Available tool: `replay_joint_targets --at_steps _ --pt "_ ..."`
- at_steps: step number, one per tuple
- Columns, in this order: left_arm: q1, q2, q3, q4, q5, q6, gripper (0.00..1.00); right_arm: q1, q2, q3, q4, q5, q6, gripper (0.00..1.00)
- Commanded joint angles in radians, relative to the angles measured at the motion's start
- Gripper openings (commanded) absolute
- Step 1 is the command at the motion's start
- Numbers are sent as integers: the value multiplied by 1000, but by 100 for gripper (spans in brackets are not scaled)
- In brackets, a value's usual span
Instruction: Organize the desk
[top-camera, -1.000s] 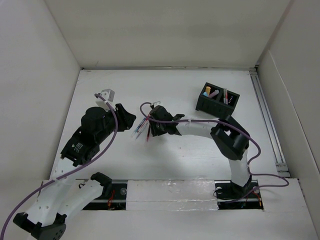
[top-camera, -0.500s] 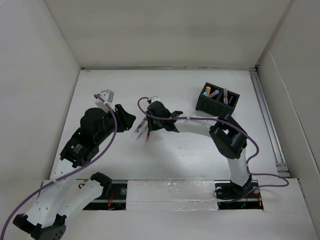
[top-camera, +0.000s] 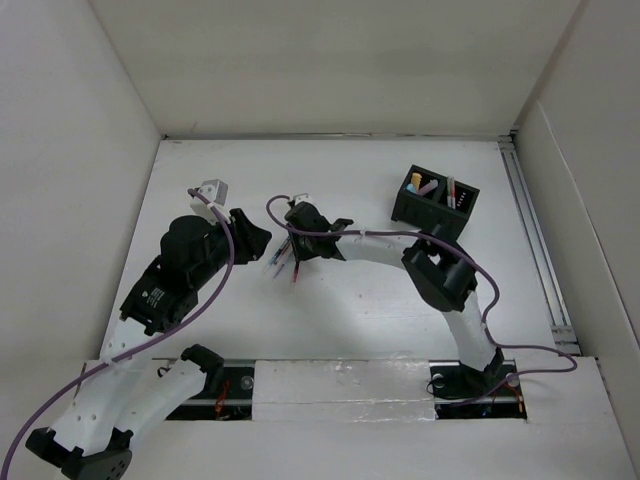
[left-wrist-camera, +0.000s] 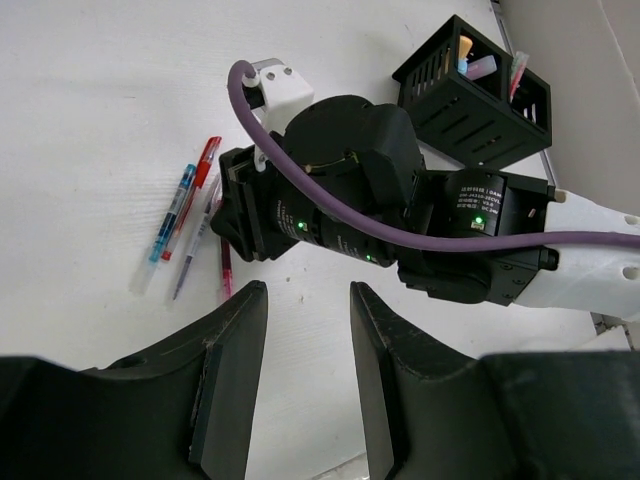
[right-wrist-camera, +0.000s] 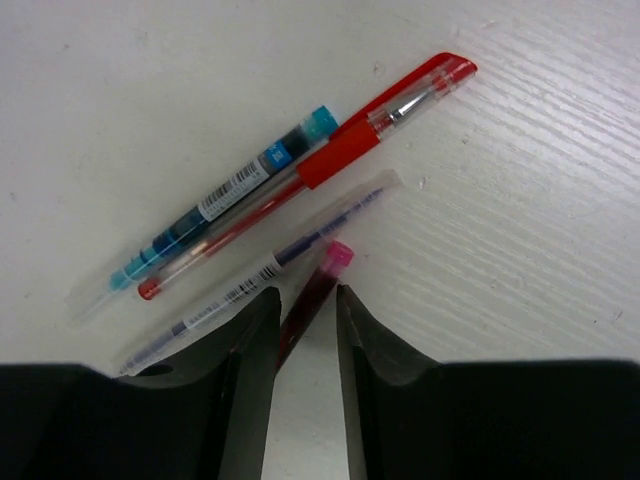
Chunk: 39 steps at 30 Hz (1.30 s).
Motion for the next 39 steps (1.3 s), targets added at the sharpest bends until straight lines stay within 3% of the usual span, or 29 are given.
replay_joint_targets --at_steps 1,7,14,17,21,23,27,29,30,33,39 --pt "-4 -1 20 23 1 17 35 6 12 25 -84 61 10 34" --pt "-4 2 37 27 -13 23 35 26 -25 -38 -120 97 3 10" --pt "-4 12 52 27 -18 23 35 26 -129 -197 -125 159 -69 9" --pt "-4 15 55 23 -16 19 35 26 -163 -243 -134 187 -106 14" --pt "-4 18 58 17 -15 8 35 26 -194 -297 -117 193 -122 29" --pt "-4 18 54 14 -15 2 35 17 -200 -326 -88 175 -131 29" --pt "-4 6 31 14 -22 -1 36 4 -203 -366 -56 115 -129 0" --pt "-4 5 32 3 -70 2 38 -5 -230 -413 -15 109 -122 0" --pt "-4 9 37 -8 -82 5 40 -19 -314 -458 67 94 -134 0" --pt "-4 13 37 -14 -82 8 41 -46 -428 -495 97 86 -158 0" --pt "-4 27 28 -10 -70 -6 42 -166 -738 -497 176 91 -367 0"
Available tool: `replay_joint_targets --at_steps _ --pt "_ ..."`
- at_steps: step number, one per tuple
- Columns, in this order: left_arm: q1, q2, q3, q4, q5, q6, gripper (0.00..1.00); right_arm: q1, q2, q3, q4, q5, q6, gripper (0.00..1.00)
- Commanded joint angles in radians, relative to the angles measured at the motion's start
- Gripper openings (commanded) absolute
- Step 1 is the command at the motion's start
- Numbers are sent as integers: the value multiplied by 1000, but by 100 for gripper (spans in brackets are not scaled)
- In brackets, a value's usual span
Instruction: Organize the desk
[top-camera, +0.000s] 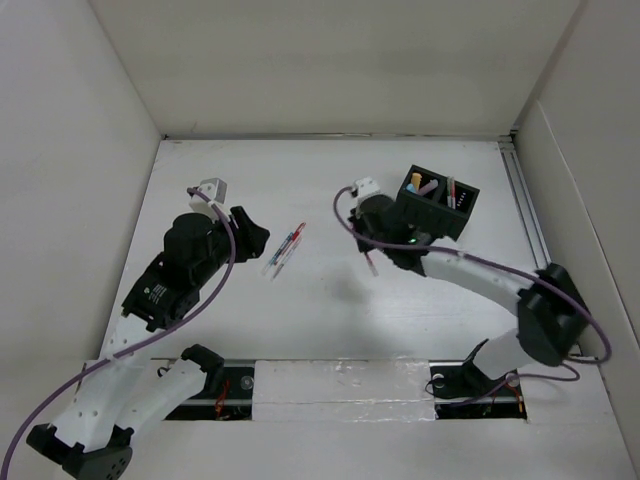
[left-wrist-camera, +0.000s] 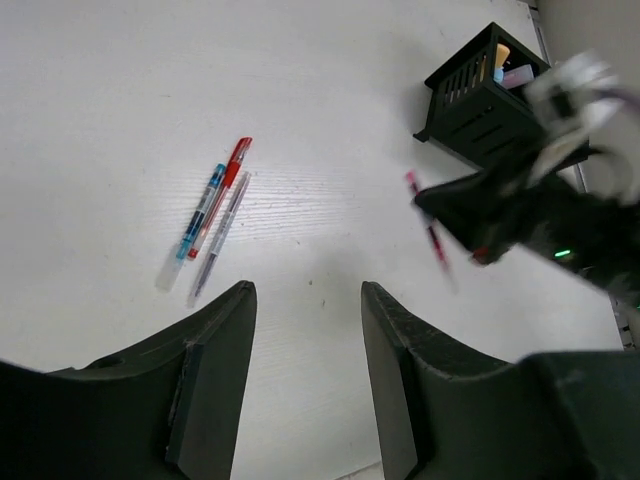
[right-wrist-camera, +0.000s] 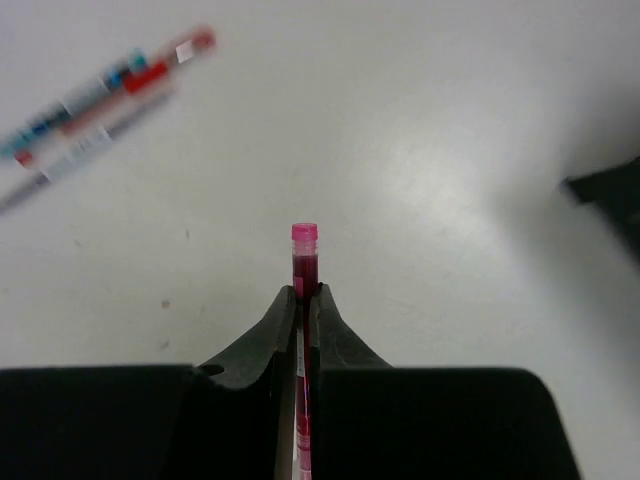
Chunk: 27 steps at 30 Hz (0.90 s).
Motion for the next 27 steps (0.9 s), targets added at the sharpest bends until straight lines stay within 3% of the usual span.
replay_joint_targets --at_steps 1,7,8,9,12,19,27 --pt "-4 11 14 16 -4 -8 43 -135 -246 19 154 -24 -168 0" --pt "-4 47 31 39 -21 -7 45 -471 -427 -10 330 -252 -291 0" --pt "-4 57 35 45 -18 -8 45 -522 -426 -10 355 -269 -294 0" --pt "-4 69 37 56 -13 -8 45 -617 -412 -4 370 -379 -294 0" --pt "-4 87 43 80 -2 -8 46 -720 -345 48 401 -482 -299 0" --pt "-4 115 80 93 -5 7 46 -871 -199 69 614 -677 -274 0" --pt "-4 106 78 70 -28 8 47 -914 -95 57 691 -771 -260 0"
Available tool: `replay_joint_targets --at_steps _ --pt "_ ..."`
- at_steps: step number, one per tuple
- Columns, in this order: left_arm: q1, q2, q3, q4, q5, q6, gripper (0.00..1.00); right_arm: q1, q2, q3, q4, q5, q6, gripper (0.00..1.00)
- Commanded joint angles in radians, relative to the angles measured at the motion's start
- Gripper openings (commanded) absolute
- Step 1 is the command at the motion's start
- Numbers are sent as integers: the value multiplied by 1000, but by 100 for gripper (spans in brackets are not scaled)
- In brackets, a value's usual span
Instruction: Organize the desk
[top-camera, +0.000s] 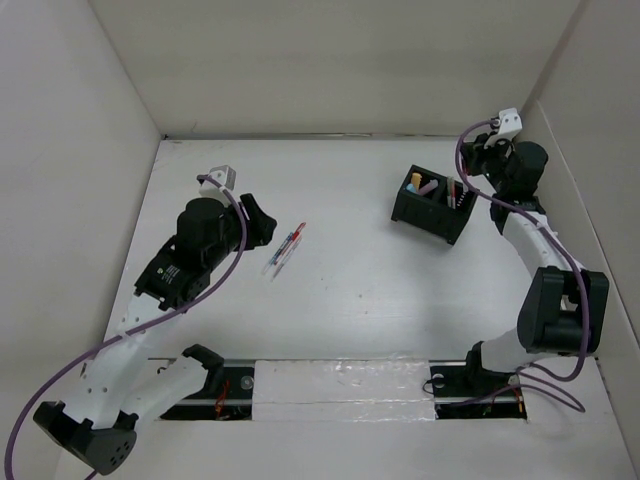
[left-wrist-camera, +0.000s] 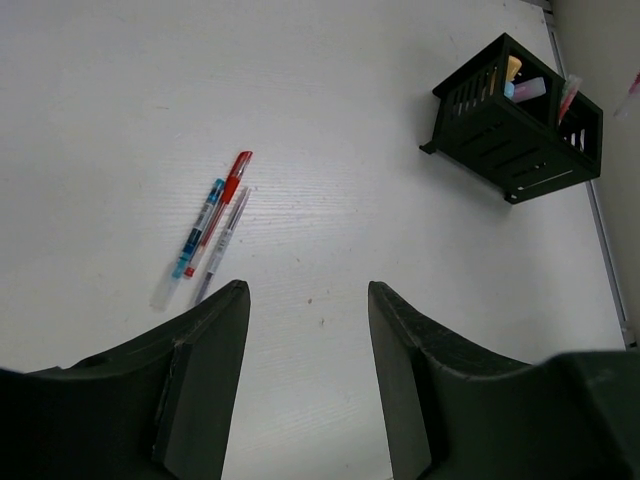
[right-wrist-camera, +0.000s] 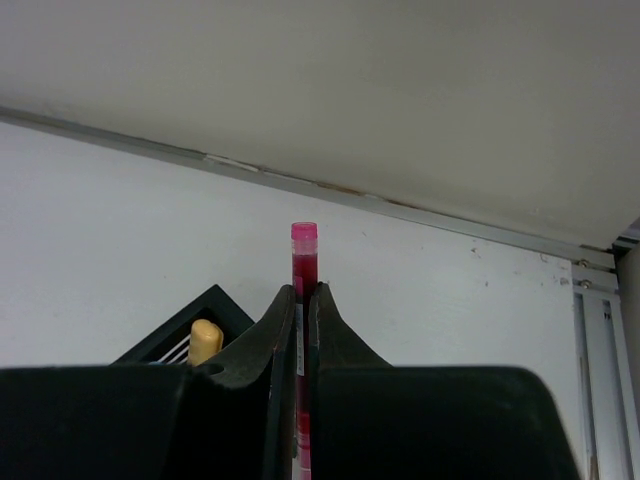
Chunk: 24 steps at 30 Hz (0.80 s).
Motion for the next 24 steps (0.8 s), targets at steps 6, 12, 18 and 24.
replay_joint_targets --at_steps 6,12,18,24 --pt "-4 4 35 25 -16 17 48 -1 10 -111 222 -93 45 0" --pt "-4 27 51 11 16 26 48 -1 19 -196 299 -82 49 0" --pt "-4 7 58 -9 -17 26 49 -1 21 -231 308 -80 45 0" --pt "-4 -8 58 -11 -16 20 49 10 -85 -322 288 -3 54 50"
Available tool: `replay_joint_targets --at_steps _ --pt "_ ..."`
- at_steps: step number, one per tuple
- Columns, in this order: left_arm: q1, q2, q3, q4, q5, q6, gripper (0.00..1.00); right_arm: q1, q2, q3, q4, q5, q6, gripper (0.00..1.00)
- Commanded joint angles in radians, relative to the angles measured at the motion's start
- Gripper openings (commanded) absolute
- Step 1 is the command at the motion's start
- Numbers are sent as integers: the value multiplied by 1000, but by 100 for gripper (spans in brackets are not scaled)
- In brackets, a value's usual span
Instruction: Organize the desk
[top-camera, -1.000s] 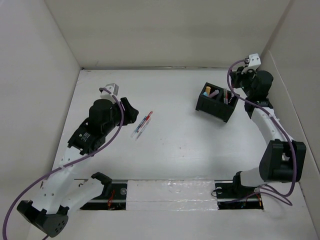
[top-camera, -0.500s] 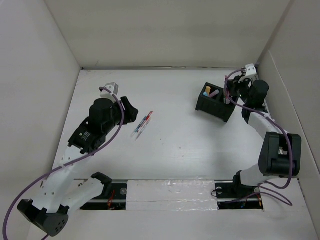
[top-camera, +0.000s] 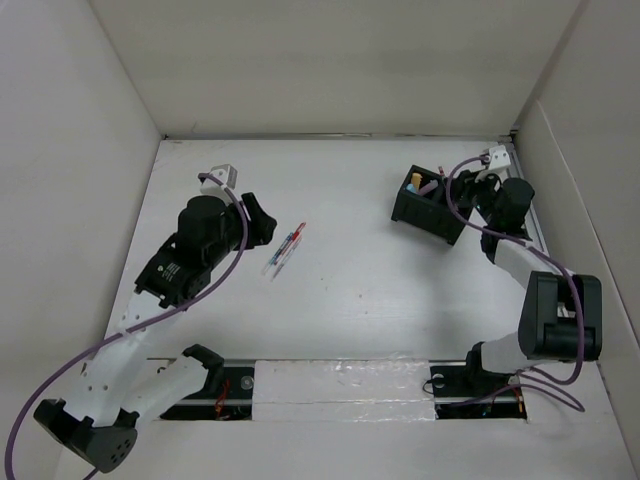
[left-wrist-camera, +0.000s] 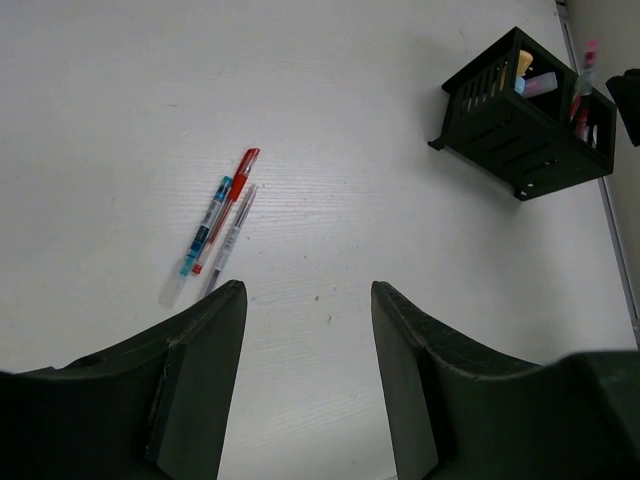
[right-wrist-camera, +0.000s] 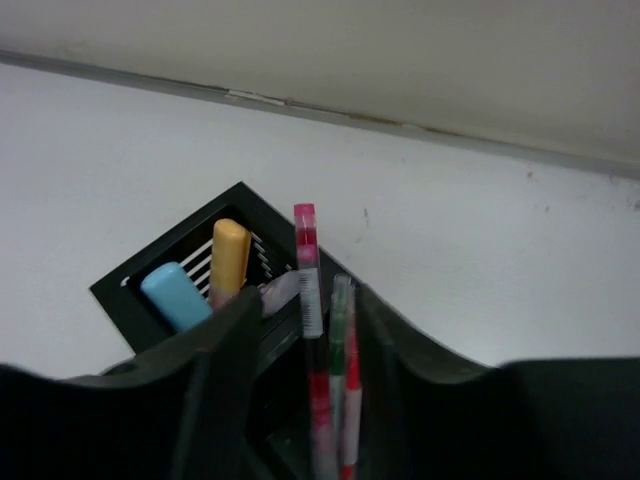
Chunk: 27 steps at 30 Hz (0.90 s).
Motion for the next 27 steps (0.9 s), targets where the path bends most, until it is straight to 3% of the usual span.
replay_joint_targets --at_steps 1,4,7,9,10,11,12,13,14,15,20,21,22,24,25,27 --pt "-4 -25 36 15 -8 5 49 9 -92 -46 40 43 7 54" --pt "-4 -21 34 20 -10 12 49 9 -164 -35 6 67 4 62" --pt "-4 -13 47 23 -16 19 49 42 -221 18 -89 66 -25 62" --pt "-4 -10 59 28 -20 27 49 96 -245 80 -201 90 -46 50" --pt "-4 -13 65 29 -22 28 48 178 -253 93 -235 105 -63 31" --pt "-4 -13 76 29 -25 30 46 229 -256 100 -259 130 -66 23" --pt "-4 -13 82 29 -28 36 31 286 -257 101 -308 202 -63 14" --pt "-4 -14 90 29 -28 39 23 403 -245 97 -328 243 -36 0" --pt "-4 -13 103 31 -25 42 15 462 -233 92 -339 276 -17 0" --pt "-4 -13 113 31 -16 30 0 521 -213 77 -336 334 4 0" --pt "-4 -8 189 54 18 2 0 850 16 162 -410 567 171 1" --pt "-4 -10 197 52 13 1 0 878 57 190 -460 604 193 6" --pt "-4 -14 203 51 12 -2 3 901 95 254 -480 615 232 18" --pt "-4 -33 197 46 7 -4 18 963 209 320 -543 636 257 30" --pt "-4 -40 191 42 6 -4 22 981 242 360 -574 655 286 42" --pt "-4 -66 173 34 1 -7 27 1026 337 465 -624 691 306 50"
